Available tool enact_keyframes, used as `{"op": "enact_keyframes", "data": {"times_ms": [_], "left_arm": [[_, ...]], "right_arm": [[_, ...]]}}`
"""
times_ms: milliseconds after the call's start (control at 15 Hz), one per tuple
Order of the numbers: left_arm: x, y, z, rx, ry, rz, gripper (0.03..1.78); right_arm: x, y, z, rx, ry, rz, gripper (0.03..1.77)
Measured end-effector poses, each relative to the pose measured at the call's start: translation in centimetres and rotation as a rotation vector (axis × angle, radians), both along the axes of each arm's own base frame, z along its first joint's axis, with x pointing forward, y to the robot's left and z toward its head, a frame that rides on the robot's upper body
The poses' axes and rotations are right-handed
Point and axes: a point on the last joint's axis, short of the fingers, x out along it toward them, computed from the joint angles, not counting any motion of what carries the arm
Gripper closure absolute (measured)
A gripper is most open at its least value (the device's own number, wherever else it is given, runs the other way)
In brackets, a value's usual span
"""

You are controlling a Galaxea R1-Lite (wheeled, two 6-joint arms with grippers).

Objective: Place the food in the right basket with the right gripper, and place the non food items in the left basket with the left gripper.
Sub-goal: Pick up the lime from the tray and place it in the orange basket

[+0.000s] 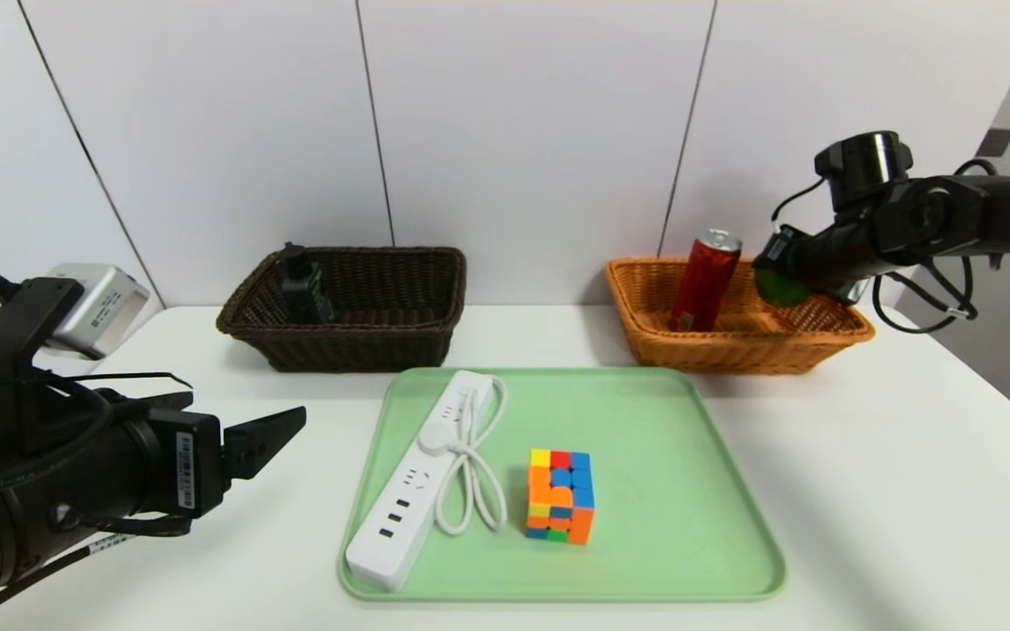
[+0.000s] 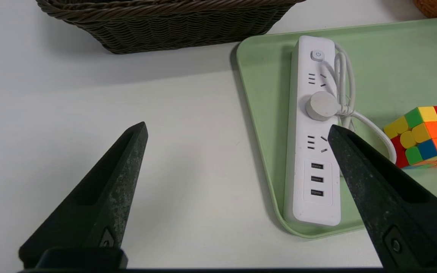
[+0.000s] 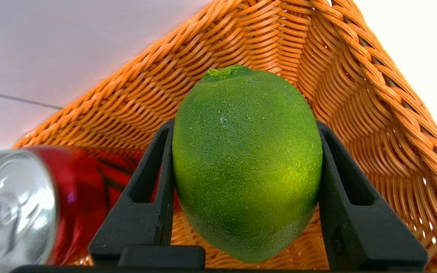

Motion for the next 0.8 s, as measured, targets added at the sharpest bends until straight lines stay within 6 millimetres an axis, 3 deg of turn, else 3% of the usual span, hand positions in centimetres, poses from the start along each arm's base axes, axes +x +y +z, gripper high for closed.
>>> {"op": "enact_keyframes", "data": {"times_ms": [400,800], "left_arm": [[0.0,0.0,0.0,0.003,0.001,0.0,0.12],[0.0,0.0,-0.2,0.019,0.005,0.009,0.12]], "right_arm": [[1.2,0.0,-1.5,0.008,0.022,-0.015,0.79],[1.8,-0.1,-2.7,-0.023,0.043,-0.066,0.4]]}}
